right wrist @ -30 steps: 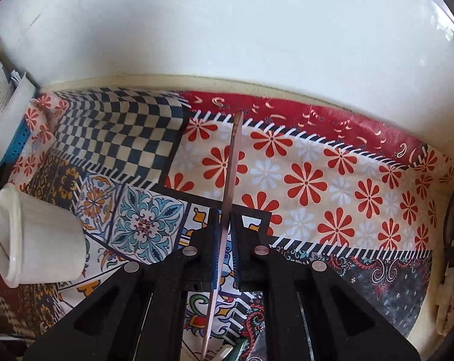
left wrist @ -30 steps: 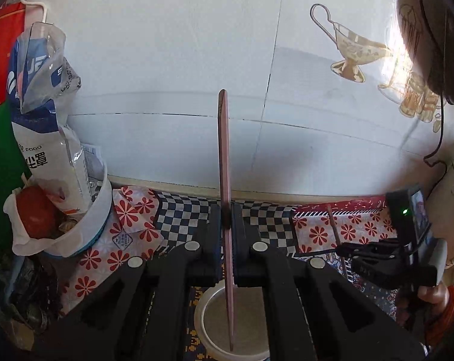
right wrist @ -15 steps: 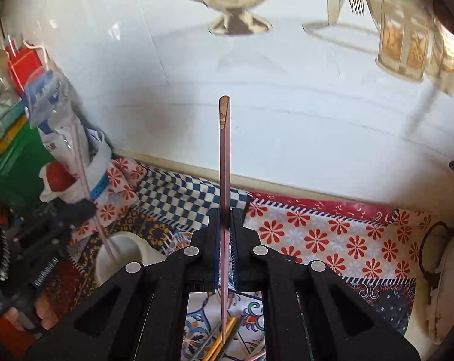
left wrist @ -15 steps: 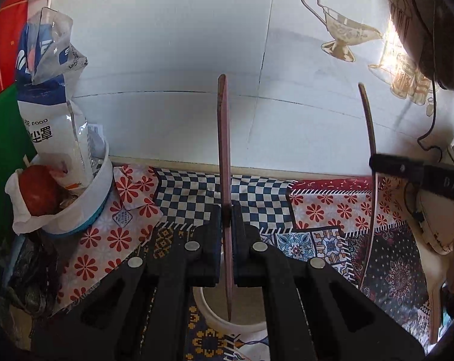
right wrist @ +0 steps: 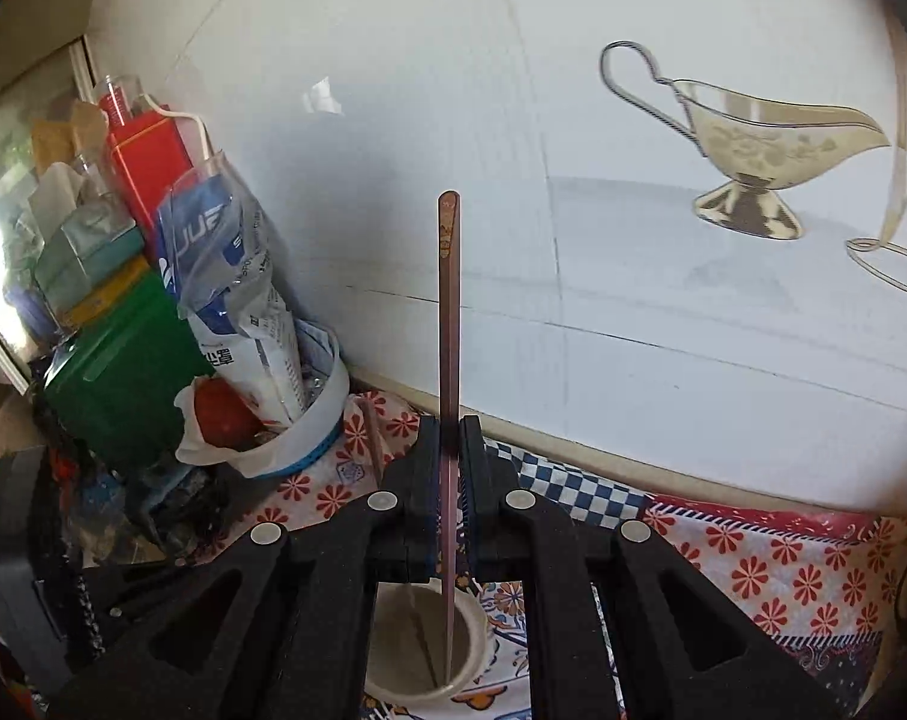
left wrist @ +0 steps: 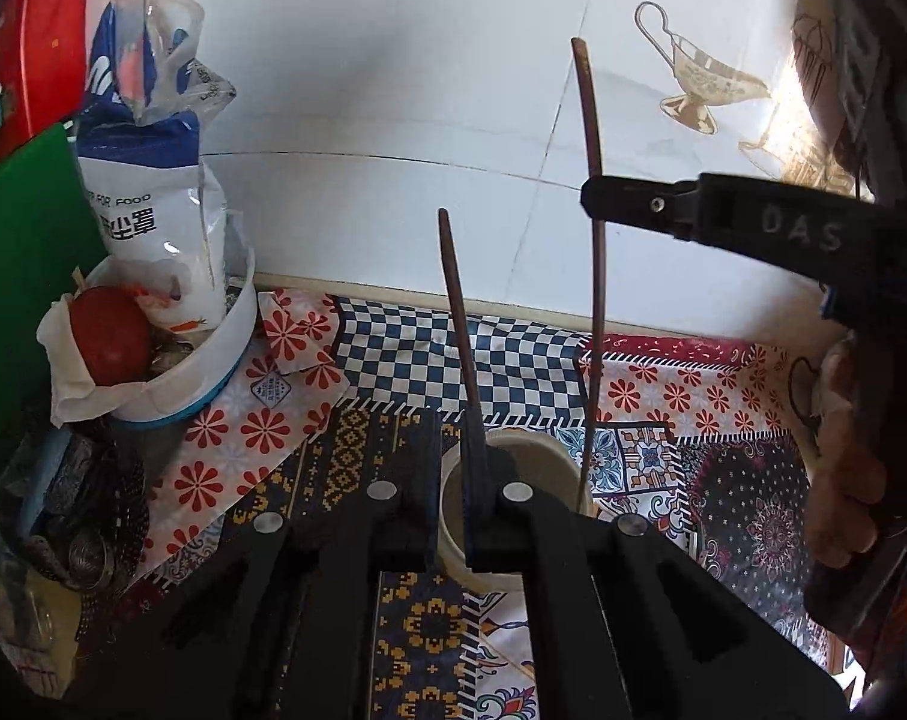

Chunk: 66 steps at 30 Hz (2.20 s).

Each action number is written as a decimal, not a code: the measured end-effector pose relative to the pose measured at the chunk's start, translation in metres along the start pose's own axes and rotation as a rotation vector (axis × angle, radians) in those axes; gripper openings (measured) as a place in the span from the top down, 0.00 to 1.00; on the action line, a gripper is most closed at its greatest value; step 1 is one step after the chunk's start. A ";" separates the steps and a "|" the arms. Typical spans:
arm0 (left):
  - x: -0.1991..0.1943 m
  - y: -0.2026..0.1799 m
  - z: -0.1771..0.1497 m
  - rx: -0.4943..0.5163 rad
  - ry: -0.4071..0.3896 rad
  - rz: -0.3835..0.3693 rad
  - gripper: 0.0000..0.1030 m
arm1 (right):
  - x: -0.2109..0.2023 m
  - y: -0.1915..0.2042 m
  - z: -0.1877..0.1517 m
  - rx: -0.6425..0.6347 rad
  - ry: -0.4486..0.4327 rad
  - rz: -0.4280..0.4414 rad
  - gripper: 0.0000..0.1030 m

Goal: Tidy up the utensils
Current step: 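Lower pink stick into white cup and open right tool, then grasp pink stick on cloth with left tool while right tool approaches teal stick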

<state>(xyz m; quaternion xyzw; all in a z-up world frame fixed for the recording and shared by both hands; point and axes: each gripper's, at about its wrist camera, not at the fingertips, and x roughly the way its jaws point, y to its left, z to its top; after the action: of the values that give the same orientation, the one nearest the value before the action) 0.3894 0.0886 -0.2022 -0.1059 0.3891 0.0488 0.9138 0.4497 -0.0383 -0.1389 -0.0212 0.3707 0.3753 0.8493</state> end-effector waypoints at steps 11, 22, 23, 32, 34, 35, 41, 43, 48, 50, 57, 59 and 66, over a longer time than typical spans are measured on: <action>-0.007 0.021 -0.014 -0.040 0.044 0.070 0.92 | 0.041 0.004 -0.038 -0.048 0.168 0.006 0.95; -0.022 0.009 -0.026 -0.018 0.061 0.060 0.72 | 0.014 0.013 -0.056 -0.117 0.273 -0.009 0.95; -0.025 0.008 -0.027 -0.015 0.059 0.056 0.71 | 0.008 0.014 -0.056 -0.119 0.272 -0.012 0.95; -0.058 -0.011 -0.035 0.041 0.029 0.007 0.58 | -0.057 0.023 -0.067 -0.112 0.220 -0.066 0.94; -0.063 -0.015 -0.039 0.057 0.030 -0.009 0.57 | -0.071 0.024 -0.072 -0.103 0.208 -0.079 0.93; -0.064 -0.017 -0.041 0.067 0.034 -0.015 0.56 | -0.078 0.024 -0.075 -0.101 0.202 -0.091 0.93; -0.058 -0.031 -0.066 0.122 0.097 -0.058 0.55 | -0.108 0.018 -0.106 -0.050 0.201 -0.155 0.86; -0.053 -0.037 -0.077 0.141 0.129 -0.065 0.55 | -0.115 0.011 -0.119 -0.021 0.212 -0.181 0.85; -0.034 -0.052 -0.109 0.172 0.227 -0.103 0.55 | -0.126 -0.007 -0.157 0.039 0.265 -0.258 0.84; -0.026 -0.061 -0.123 0.192 0.263 -0.108 0.55 | -0.130 -0.015 -0.174 0.077 0.293 -0.271 0.84; -0.003 -0.092 -0.163 0.251 0.380 -0.174 0.55 | -0.130 -0.039 -0.236 0.196 0.404 -0.306 0.84; 0.003 -0.101 -0.172 0.270 0.410 -0.202 0.55 | -0.128 -0.043 -0.253 0.220 0.438 -0.307 0.84; 0.026 -0.124 -0.191 0.345 0.502 -0.239 0.83 | -0.117 -0.052 -0.289 0.290 0.517 -0.271 0.84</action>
<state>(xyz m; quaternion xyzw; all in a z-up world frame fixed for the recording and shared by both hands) 0.2943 -0.0765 -0.3305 -0.0033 0.5895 -0.1528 0.7932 0.2540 -0.2389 -0.2852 -0.0439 0.6175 0.1841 0.7634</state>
